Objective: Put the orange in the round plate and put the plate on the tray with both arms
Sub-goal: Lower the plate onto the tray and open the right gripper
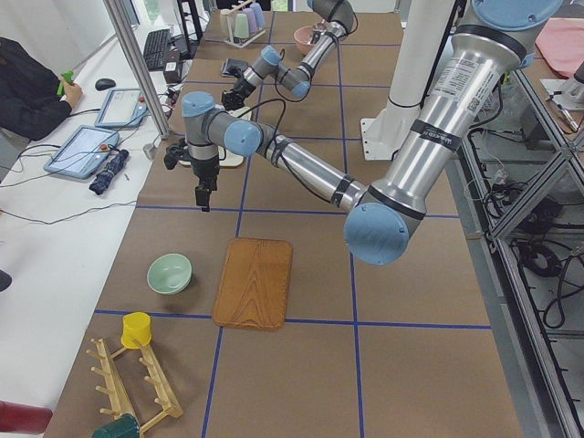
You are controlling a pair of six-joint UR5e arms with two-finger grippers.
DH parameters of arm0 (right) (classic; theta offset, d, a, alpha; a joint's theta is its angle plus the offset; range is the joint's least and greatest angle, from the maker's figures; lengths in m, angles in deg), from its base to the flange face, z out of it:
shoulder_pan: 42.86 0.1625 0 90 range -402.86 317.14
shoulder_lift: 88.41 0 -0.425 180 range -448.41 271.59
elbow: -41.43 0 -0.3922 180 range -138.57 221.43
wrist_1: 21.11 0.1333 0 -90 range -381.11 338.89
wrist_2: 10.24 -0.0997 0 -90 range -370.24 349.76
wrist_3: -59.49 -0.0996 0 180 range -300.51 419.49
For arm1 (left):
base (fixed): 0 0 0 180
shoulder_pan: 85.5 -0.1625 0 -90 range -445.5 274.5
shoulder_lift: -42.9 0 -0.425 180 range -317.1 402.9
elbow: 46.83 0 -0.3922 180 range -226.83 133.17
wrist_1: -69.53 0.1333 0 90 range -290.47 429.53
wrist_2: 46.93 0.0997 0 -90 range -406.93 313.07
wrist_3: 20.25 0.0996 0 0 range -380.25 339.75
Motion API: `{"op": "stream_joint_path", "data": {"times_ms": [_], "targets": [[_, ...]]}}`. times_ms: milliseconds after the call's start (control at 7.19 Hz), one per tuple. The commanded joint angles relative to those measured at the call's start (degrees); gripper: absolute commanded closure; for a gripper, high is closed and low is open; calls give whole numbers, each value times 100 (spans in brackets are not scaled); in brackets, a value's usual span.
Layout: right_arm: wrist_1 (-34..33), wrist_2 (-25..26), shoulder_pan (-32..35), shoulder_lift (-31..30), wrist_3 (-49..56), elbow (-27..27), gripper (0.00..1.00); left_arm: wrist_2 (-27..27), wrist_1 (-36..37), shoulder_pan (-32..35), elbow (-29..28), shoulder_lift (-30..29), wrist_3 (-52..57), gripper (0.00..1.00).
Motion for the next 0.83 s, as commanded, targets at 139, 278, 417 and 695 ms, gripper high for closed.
{"op": "stream_joint_path", "data": {"times_ms": [139, 278, 417, 695], "targets": [[0, -17, 0, -15, 3, 14, 86, 5, 9, 0, 7, -9, 0, 2], [0, -17, 0, -41, 3, 14, 61, 5, 9, 0, 7, -9, 0, 2], [0, -17, 0, -59, 12, 14, 42, 5, 9, 0, 7, -9, 0, 2], [-17, -43, 9, -137, 116, -3, 1, 5, 18, 0, 7, -26, 0, 2]]}}
